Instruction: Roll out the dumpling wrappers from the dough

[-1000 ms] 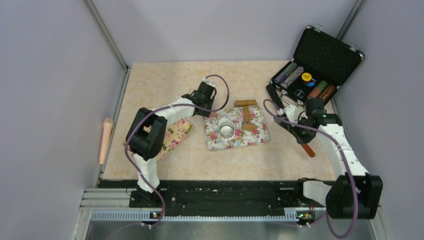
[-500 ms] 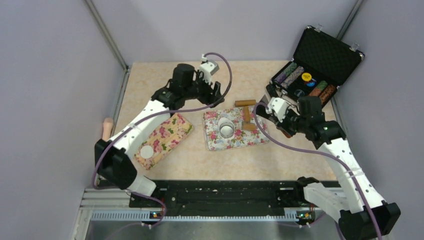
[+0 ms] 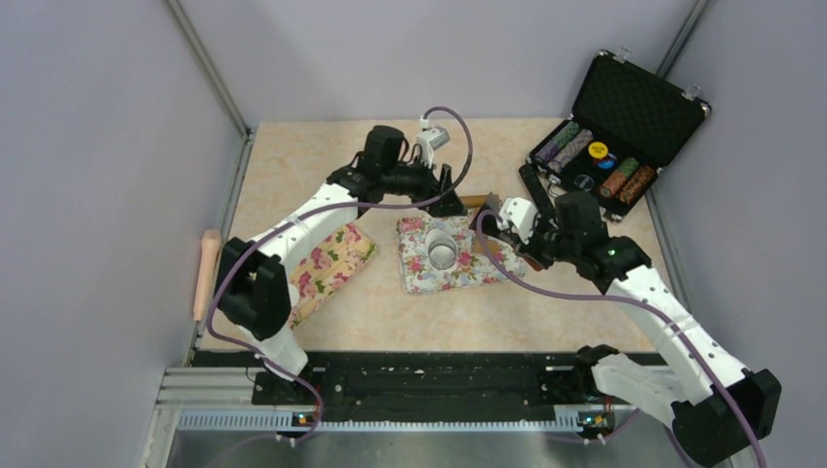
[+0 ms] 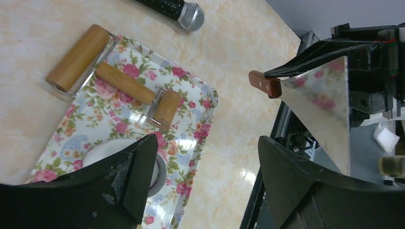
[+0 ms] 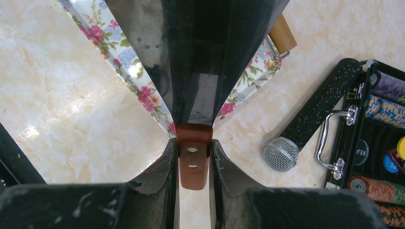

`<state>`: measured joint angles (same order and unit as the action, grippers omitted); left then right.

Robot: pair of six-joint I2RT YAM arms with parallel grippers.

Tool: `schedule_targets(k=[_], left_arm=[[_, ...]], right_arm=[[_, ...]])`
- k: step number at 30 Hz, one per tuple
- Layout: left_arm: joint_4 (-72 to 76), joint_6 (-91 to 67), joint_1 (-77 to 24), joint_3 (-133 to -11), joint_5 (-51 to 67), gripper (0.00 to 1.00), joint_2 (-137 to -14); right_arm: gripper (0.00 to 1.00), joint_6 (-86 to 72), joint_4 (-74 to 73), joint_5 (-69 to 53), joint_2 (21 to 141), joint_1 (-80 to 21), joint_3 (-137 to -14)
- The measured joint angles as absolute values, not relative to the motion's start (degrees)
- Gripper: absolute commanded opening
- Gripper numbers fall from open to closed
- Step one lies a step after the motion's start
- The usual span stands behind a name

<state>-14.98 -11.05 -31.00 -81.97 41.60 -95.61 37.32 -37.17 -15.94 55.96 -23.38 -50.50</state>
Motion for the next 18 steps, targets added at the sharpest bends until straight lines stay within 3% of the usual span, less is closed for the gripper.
schedule_targets(k=[18], left_arm=[[-9.7, -21.2, -29.7, -82.0, 48.0, 0.81, -96.6]], right_arm=[[0.00, 39.0, -36.9, -15.6, 56.3, -25.5, -46.9]])
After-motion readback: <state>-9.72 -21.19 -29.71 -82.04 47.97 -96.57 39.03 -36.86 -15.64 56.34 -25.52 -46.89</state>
